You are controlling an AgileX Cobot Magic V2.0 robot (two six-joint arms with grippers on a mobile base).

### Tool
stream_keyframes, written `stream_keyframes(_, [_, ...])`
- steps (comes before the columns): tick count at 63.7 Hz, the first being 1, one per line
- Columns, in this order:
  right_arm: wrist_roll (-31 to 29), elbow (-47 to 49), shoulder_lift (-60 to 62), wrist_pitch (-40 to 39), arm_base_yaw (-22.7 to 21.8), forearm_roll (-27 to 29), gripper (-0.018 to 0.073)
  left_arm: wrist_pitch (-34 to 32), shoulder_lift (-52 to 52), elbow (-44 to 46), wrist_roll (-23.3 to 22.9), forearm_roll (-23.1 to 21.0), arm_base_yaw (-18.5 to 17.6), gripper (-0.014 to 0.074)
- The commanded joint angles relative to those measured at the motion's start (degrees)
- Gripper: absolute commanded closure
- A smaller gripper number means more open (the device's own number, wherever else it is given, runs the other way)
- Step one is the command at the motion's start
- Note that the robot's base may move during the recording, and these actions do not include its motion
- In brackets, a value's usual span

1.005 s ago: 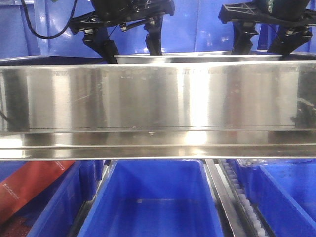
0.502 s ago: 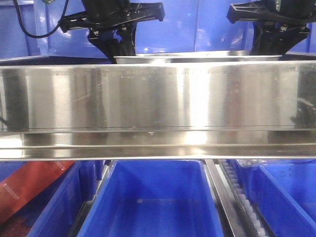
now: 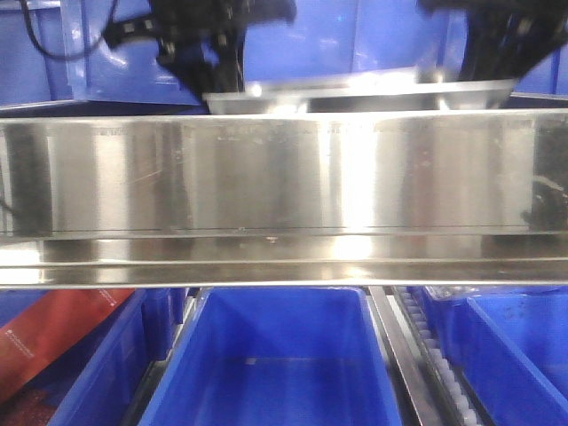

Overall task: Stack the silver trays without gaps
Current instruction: 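Close both grippers on the tray edges and lift it off the shelf, then hold the silver tray with both grippers while the base backs away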

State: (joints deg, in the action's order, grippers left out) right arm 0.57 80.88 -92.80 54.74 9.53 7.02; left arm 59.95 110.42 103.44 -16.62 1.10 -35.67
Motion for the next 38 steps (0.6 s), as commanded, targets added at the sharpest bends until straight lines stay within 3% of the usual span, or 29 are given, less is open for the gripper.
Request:
stream_keyframes(1, [-1.6, 0.3, 3.6, -0.7, 0.7, 1.7, 0.0639, -0.7, -3.7, 0.5, 0.5, -2.1, -0.7, 0.0615])
stream_keyframes(24, [-1.6, 1.9, 12.0, -0.7, 0.7, 1.7, 0.0639, -1.9, -14.8, 0.6, 0.5, -2.3, -0.7, 0.0615])
stream_keyframes(38, [-1.6, 7.3, 13.5, -3.7, 0.7, 1.7, 0.0639, -10.6, -20.1, 0.6, 0.5, -0.5, -0.7, 0.0615])
